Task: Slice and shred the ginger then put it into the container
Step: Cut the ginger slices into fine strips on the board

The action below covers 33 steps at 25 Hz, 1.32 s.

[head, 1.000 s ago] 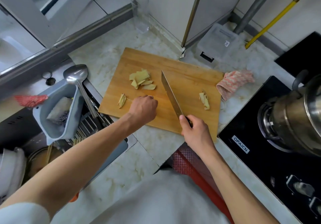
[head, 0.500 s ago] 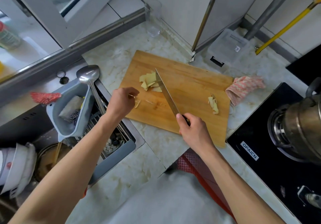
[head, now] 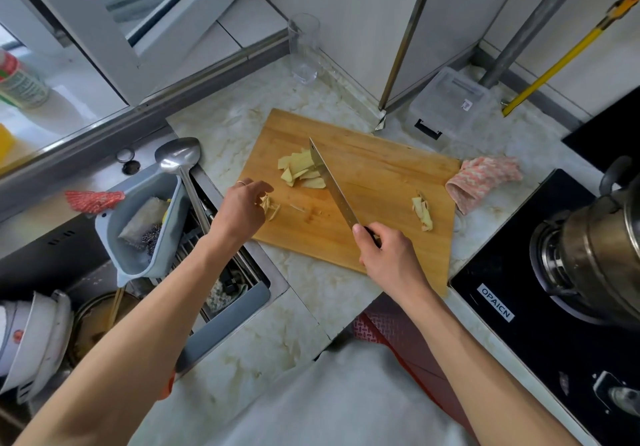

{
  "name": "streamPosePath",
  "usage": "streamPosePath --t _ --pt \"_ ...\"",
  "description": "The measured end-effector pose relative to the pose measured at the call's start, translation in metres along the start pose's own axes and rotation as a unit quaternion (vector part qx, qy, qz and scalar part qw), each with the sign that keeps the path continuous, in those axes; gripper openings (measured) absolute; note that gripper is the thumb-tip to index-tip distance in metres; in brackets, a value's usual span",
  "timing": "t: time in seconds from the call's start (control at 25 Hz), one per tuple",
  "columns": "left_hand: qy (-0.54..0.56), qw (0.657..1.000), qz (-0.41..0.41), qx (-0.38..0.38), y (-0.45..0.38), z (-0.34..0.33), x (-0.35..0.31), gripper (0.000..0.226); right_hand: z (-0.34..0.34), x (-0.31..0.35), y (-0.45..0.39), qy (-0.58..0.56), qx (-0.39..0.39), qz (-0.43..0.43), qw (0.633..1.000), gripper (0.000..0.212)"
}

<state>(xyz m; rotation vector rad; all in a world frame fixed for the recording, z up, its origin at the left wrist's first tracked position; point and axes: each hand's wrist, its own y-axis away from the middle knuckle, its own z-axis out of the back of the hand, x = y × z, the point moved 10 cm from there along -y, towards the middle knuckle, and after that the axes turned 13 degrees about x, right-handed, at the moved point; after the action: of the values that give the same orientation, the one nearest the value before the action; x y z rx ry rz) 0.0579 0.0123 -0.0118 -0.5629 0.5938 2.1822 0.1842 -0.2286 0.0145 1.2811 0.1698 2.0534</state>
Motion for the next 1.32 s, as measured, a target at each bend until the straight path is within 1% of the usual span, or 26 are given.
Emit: streamPosePath --t 0.16,0.24,0.32,0.44,0.52,0.6,0.72,0.8,0.84,0.92,0.96,1.04,1.08,1.12,1.16,1.24,1.32 --pt "0.000 0.999 0.017 -0.041 0.002 0.007 -0.001 0.024 0.011 -0.006 0.000 -0.020 -0.006 -0.006 1.000 0.046" --pt "0.000 0.999 0.007 -0.045 -0.003 0.006 -0.009 0.027 0.016 -0.010 0.000 -0.025 -0.006 -0.009 1.000 0.044" --pt "-0.004 1.000 -0.007 -0.029 -0.015 0.000 -0.025 0.031 0.020 -0.013 -0.001 -0.029 -0.006 -0.010 1.000 0.046" --pt "-0.026 1.000 -0.010 -0.014 -0.038 -0.011 -0.051 0.030 0.021 -0.017 -0.004 -0.049 -0.004 -0.012 0.999 0.047" --pt "-0.066 0.998 0.011 -0.009 -0.052 -0.020 -0.056 0.028 0.023 -0.018 -0.006 -0.060 -0.001 -0.014 0.998 0.045" --pt "-0.104 0.994 0.038 -0.004 -0.061 -0.026 -0.052 0.021 0.025 -0.019 -0.007 -0.062 -0.001 -0.012 0.998 0.043" --pt "-0.095 0.994 0.060 -0.008 -0.065 -0.024 -0.041 0.018 0.029 -0.021 -0.008 -0.055 0.000 -0.007 0.998 0.044" --pt "-0.043 0.998 0.044 -0.030 -0.064 -0.017 -0.042 0.017 0.032 -0.022 -0.008 -0.049 0.005 -0.007 0.999 0.042" --pt "0.001 0.998 0.040 -0.049 -0.060 -0.011 -0.043 0.017 0.033 -0.022 -0.009 -0.046 0.008 -0.007 0.999 0.040" --pt "0.136 0.986 0.056 -0.077 -0.050 -0.007 -0.037 0.019 0.036 -0.025 -0.011 -0.045 0.013 -0.008 0.999 0.039" --pt "0.219 0.970 0.075 -0.072 -0.044 -0.011 -0.033 0.020 0.038 -0.026 -0.011 -0.047 0.014 -0.008 0.999 0.040" --pt "0.374 0.920 0.111 -0.032 -0.032 -0.032 -0.027 0.025 0.040 -0.032 -0.012 -0.051 0.015 -0.013 0.999 0.043" --pt "0.427 0.896 0.125 -0.007 -0.025 -0.045 -0.028 0.028 0.042 -0.035 -0.012 -0.052 0.017 -0.016 0.998 0.044" --pt "0.456 0.879 0.135 0.019 -0.018 -0.058 -0.031 0.029 0.044 -0.039 -0.013 -0.053 0.018 -0.018 0.998 0.046" --pt "0.466 0.872 0.143 0.043 -0.013 -0.070 -0.035 0.029 0.046 -0.042 -0.013 -0.053 0.020 -0.019 0.998 0.047" --pt "0.464 0.868 0.160 0.074 -0.006 -0.090 -0.044 0.025 0.049 -0.049 -0.014 -0.054 0.024 -0.019 0.998 0.048" --pt "0.466 0.864 0.171 0.086 -0.005 -0.104 -0.052 0.018 0.051 -0.055 -0.016 -0.054 0.032 -0.018 0.998 0.047"
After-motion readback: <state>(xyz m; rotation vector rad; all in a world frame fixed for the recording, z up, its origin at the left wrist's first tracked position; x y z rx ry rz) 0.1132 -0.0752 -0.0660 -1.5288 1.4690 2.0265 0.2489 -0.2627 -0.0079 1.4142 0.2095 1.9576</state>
